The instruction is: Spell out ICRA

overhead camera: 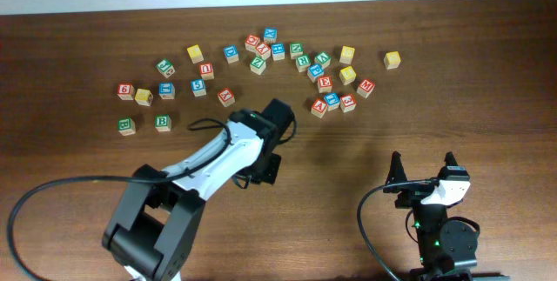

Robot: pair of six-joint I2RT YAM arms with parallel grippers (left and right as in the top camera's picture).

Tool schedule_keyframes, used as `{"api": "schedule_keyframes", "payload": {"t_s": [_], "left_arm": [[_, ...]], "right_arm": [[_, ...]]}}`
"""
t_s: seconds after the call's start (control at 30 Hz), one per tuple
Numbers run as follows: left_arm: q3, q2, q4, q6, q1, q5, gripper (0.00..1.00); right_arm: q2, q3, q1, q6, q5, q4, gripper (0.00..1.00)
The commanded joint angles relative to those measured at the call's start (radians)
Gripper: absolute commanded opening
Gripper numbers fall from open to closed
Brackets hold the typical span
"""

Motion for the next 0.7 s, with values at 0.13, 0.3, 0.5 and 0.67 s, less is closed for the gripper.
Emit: {"api": "schedule_keyframes", "payload": {"t_s": [0.13, 0.3, 0.5, 0.67], "left_arm": [[-0.06, 0.012, 0.023, 0.001, -0.076, 0.096, 0.0], [-0.019, 0.006, 0.017, 0.001, -0.101, 0.104, 0.0], [0.048, -0.001, -0.047, 0.001, -0.06, -0.055, 0.0], [0.051, 0.0, -0.044, 0.005, 0.002, -0.075, 0.0]], "right_arm": [[-0.008, -0.005, -0.008, -0.007, 0.009, -0.008, 0.99], [-0.008, -0.005, -0.008, -0.007, 0.009, -0.008, 0.98], [-0.008, -0.005, -0.008, -0.007, 0.009, -0.008, 0.98], [-0.008, -0.005, -0.008, -0.007, 0.009, -0.008, 0.98]]}}
